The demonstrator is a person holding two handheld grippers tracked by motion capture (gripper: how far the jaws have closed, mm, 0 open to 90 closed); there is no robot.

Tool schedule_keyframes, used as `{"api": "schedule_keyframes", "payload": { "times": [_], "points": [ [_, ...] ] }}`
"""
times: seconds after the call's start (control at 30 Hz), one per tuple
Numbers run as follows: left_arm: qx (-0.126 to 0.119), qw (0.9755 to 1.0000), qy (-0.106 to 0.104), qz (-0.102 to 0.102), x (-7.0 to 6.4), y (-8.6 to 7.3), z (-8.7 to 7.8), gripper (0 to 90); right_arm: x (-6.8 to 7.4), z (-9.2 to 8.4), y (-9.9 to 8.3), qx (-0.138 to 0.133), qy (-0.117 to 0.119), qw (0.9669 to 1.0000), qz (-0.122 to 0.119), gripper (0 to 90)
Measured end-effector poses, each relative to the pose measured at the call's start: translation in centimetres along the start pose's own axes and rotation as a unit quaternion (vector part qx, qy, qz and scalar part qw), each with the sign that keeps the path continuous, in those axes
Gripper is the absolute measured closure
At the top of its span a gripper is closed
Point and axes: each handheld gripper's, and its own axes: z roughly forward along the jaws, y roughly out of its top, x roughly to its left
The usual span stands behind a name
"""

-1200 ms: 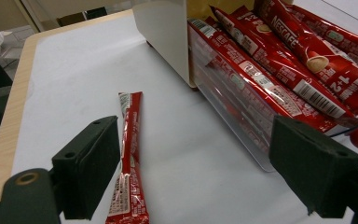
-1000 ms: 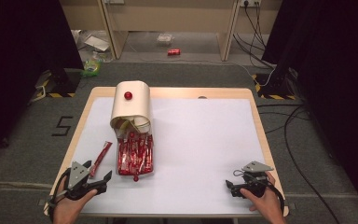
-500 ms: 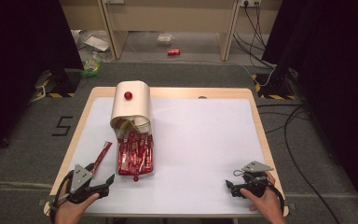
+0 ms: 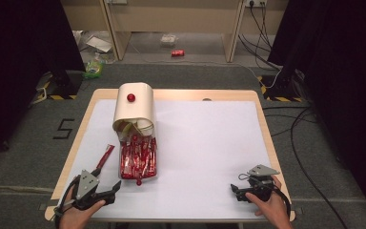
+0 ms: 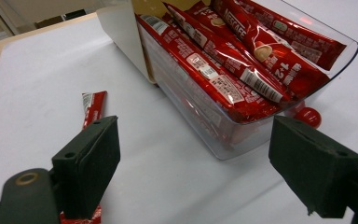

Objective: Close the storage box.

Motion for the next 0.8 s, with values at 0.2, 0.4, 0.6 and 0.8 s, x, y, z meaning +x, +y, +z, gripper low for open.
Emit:
{"api": "schedule_keyframes", "payload": {
  "times": [0.2, 0.4, 0.6, 0.8],
  "points": [
    [0.002, 1.0, -0.006, 0.004, -0.4, 0.0, 0.4, 16.1, 0.0, 0.0, 0.0, 0.001, 0.0, 1.0, 0.0, 0.3],
    [0.004, 0.9999, -0.011, 0.008, -0.8, 0.0, 0.8, 16.2, 0.0, 0.0, 0.0, 0.001, 0.0, 1.0, 0.0, 0.3],
    [0.004, 0.9999, -0.013, 0.008, -1.1, -0.1, 1.2, 16.2, 0.0, 0.0, 0.0, 0.001, 0.0, 1.0, 0.0, 0.3],
    [0.004, 0.9999, -0.012, 0.009, -1.2, -0.2, 1.5, 16.2, 0.0, 0.0, 0.0, 0.001, 0.0, 1.0, 0.0, 0.3]
  ]
}}
